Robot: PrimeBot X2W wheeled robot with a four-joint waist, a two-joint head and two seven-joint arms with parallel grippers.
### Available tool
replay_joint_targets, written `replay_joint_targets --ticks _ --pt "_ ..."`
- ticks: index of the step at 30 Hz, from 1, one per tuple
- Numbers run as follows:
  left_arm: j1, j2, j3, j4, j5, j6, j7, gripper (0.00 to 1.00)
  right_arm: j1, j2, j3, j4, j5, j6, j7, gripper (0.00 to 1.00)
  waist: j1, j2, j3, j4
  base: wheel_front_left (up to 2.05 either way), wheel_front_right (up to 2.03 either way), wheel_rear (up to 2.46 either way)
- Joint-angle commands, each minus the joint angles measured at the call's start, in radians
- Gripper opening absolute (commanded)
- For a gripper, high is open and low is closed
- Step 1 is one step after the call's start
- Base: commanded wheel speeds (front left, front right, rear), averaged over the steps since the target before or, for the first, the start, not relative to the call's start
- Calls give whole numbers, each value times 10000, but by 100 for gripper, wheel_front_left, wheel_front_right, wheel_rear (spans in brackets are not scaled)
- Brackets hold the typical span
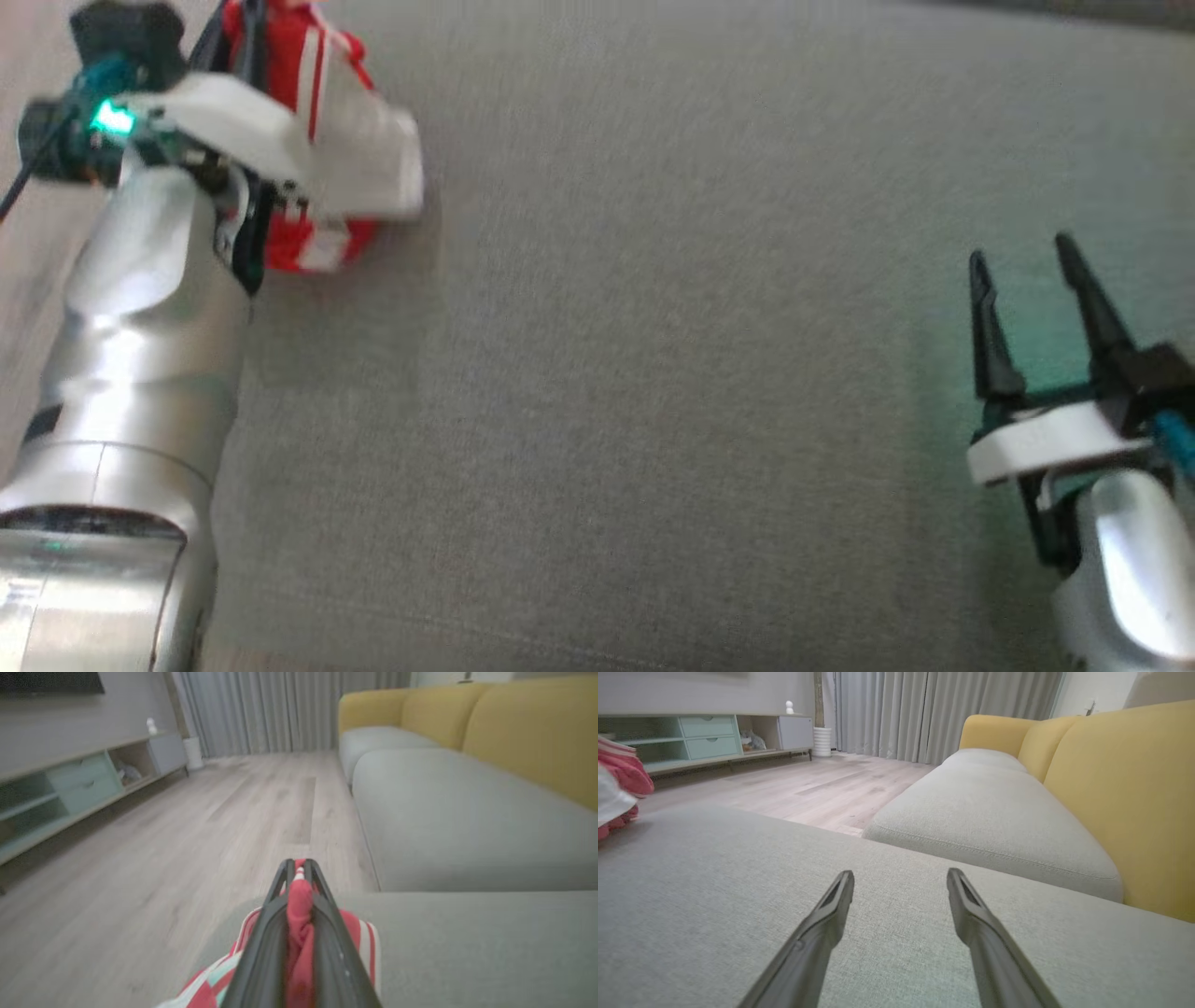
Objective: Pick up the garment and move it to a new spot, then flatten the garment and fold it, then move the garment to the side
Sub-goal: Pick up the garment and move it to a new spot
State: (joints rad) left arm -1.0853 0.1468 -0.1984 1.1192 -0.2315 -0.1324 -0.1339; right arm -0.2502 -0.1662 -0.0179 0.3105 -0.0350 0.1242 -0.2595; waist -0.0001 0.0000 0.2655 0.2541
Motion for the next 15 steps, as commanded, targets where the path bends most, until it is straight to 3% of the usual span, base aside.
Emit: replay_joint_targets --ticks 1,6,9,15 --pt "-596 541 -111 -571 65 20 -122 0 185 137 103 -291 89 65 -22 100 1 0 -1418 -710 0 0 0" --pt "-849 481 -1059 -1443 -156 19 -22 0 721 535 -23 -380 129 65 -22 100 1 0 -2427 -1506 0 0 0" --pt "-969 379 -1966 -2636 -873 19 369 0 1046 753 -74 -552 117 65 -22 100 1 0 -2865 -2464 0 0 0" --pt "-654 435 -2815 -4179 -1875 18 623 0 1287 900 49 -756 79 65 -22 100 1 0 -3153 -3897 0 0 0"
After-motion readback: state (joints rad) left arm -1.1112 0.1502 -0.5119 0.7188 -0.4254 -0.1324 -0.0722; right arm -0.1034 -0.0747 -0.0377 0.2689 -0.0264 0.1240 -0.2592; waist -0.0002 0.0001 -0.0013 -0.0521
